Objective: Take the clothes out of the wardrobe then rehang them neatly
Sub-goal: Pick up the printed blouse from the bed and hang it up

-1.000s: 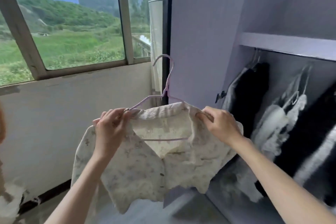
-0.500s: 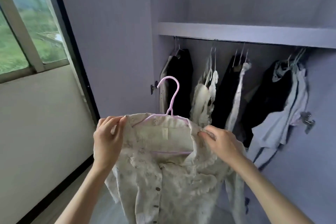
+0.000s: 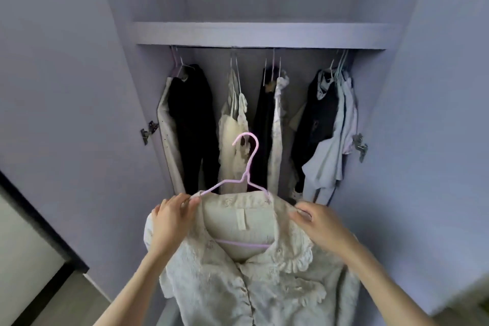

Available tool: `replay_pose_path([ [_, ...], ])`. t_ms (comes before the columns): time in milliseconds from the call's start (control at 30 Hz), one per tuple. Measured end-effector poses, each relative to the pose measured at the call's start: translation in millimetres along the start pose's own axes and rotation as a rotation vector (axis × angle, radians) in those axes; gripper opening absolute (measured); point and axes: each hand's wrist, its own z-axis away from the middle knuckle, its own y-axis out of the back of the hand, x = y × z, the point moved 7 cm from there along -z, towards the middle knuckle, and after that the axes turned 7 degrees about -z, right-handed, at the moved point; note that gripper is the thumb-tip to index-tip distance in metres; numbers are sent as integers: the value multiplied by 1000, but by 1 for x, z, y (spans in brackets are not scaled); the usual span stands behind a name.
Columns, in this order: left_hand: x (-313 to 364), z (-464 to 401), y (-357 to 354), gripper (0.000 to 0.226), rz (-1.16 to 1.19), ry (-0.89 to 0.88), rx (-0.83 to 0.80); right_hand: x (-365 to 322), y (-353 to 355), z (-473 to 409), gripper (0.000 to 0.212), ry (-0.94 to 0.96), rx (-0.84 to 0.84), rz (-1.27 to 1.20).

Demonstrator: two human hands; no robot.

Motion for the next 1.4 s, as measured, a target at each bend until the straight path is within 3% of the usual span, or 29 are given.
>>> replay_pose_path([
  [67,2,-2,-32,24,4,12,-91,16,-5,8,41,-89,-179,-100],
  [133,15,2,-61,25,29,-28,-211,32,-1,21,38,-156,-227,-163],
  [267,52,12,-96,33,84,-212,-376,68,15,41,36,-309,-123,-159],
  [367,71,13,-106,35,5,-406,-373,95,27,52,35,-475,16,-233],
  [467,84,6,-110,44,-30,-467,-349,108,26,53,32,-542,92,-343],
  [567,94,-4,-115,36,-5,-478,-352,106,20,35,29,-506,98,-476],
  [733,114,-28,-123,46,15,-470,-346,97,29,-17,28,-369,135,-476],
  [833,125,-50,-128,38,34,-445,-310,96,37,-47,29,-339,173,-498],
  [1100,155,-113,-149,46,182,-331,-272,99,55,-142,32,-302,284,-548],
  [1400,173,-226,-187,55,178,-400,-214,107,73,-252,31,-233,474,-498],
])
